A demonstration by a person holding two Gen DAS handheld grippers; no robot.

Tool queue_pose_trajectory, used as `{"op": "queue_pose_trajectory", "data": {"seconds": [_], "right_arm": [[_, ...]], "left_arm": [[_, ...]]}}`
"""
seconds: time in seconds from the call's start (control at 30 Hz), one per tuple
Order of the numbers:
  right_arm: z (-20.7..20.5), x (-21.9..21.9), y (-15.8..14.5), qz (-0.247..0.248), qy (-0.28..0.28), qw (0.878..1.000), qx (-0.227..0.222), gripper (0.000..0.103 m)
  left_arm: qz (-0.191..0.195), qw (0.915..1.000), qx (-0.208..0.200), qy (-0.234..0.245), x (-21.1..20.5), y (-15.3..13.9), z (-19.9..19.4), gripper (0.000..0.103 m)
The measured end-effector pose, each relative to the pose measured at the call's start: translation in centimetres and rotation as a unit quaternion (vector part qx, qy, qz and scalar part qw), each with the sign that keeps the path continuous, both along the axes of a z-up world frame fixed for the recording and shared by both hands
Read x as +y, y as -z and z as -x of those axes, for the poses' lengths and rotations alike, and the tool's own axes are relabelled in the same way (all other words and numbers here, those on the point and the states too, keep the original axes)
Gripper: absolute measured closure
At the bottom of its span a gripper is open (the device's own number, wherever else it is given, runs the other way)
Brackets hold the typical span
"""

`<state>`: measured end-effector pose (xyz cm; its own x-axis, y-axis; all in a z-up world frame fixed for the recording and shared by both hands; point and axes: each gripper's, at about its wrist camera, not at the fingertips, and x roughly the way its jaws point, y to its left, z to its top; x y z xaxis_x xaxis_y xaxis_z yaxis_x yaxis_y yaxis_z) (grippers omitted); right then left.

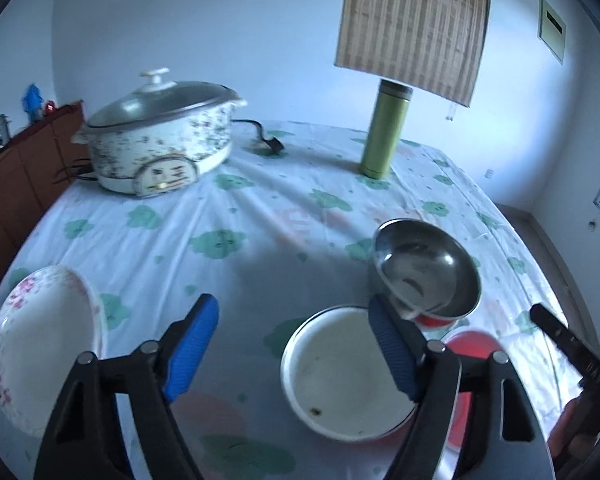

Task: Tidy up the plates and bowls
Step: 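Move both open grippers toward the stainless steel bowl, then close both grippers on the rim of the stainless steel bowl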

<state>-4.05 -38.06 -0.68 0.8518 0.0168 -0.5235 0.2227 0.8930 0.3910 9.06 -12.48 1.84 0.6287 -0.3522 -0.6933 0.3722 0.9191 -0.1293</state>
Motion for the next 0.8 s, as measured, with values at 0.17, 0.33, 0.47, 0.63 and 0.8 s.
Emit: {"op": "queue_pose_trajectory", "data": {"seconds": [0.17,0.33,0.47,0.63,0.8], "right_arm": [[-0.7,-0.3,0.6,-0.029,-0.008,1.0,-0.002,0.063],[-3.0,-1.1,1.1,-0.073,-0.015,0.997,0.02,0.063],[-5.0,-2.9,0.7,-0.115,-0.002,0.993,0.033,0.063],[-9.0,-2.8,0.8,-0.098,-0.01,0.991,0.09,0.063],[-11.5,-2.7,2.7,-0.124,-0.014,0.981,0.149,0.063]], "left_arm": [[0.015,0.9988,0.039,0.024,-2.2,0.0,-2.4,0.04],[-0.005,0.9971,0.061,0.046,-5.1,0.6,-4.2,0.042],[0.007,0.9931,0.1,0.061,-6.4,1.3,-6.2,0.043],[-0.004,0.9886,0.137,0.062,-8.1,2.6,-7.9,0.043],[-0.024,0.9866,0.15,0.061,-8.9,3.6,-8.6,0.043]]}}
